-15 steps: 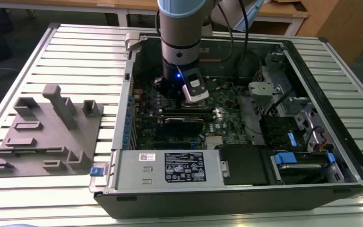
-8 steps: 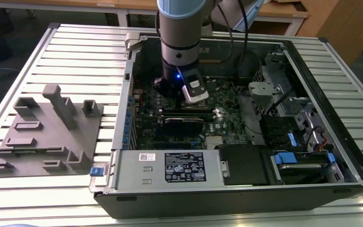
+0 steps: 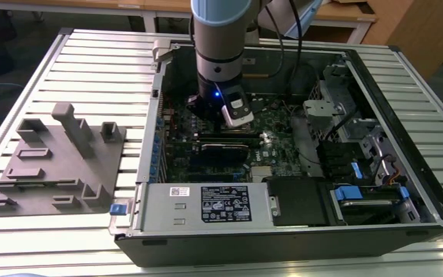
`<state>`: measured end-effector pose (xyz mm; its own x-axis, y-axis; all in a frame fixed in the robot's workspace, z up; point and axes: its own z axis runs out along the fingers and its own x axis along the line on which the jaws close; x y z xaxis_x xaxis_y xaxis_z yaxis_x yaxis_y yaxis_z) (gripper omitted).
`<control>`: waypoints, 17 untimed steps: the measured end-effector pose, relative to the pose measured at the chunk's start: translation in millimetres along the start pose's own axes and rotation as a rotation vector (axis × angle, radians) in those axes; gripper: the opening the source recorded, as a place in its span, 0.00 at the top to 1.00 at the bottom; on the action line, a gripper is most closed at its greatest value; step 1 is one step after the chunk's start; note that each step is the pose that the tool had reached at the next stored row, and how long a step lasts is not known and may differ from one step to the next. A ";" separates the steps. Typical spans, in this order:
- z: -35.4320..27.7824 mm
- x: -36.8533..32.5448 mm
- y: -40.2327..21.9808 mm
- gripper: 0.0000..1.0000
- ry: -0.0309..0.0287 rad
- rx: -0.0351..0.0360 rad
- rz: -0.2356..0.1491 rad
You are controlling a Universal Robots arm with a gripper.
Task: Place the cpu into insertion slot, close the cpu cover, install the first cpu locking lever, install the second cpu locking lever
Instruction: 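Install the second cpu locking lever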
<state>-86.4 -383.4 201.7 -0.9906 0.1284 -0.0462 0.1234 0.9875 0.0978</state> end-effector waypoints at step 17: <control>4.7 8.1 -1.9 0.89 -0.0058 -0.0372 0.001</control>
<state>-94.4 -383.8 196.4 -0.9901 0.1301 -0.0519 0.1221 0.9833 0.1348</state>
